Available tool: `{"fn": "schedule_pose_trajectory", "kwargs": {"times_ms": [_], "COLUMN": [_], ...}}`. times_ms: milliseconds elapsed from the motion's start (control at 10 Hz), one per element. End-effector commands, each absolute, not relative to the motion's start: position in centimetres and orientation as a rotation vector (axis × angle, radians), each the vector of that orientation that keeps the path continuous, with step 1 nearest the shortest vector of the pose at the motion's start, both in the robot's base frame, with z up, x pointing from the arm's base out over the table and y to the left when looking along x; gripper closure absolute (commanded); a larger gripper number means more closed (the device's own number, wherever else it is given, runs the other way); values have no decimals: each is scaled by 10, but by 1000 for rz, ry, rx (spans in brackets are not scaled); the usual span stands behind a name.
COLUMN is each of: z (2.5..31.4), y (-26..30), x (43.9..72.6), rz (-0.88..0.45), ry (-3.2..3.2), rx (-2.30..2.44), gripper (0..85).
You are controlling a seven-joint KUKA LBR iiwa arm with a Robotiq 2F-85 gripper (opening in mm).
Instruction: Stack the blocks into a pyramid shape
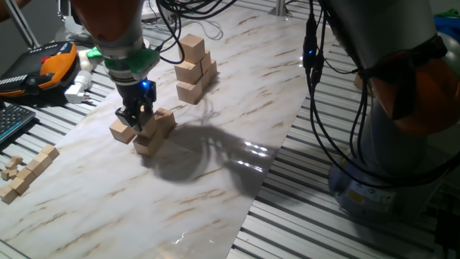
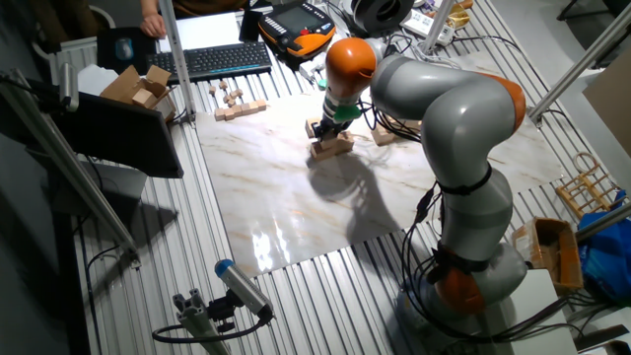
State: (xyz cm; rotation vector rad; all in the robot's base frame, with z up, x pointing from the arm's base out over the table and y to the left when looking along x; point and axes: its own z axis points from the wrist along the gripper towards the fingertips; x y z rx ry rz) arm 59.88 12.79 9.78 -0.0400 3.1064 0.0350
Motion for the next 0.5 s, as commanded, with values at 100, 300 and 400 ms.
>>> {"fn": "schedule_pose_trajectory", "kwargs": {"times_ms": [100, 300, 400], "z": [99, 98, 97], "y": [126, 126, 127], "x": [596, 595, 596], "rz": [43, 52, 60], "ry": [3116, 3119, 3119], "rx": [-48, -46, -29], "gripper": [850, 850, 850]}}
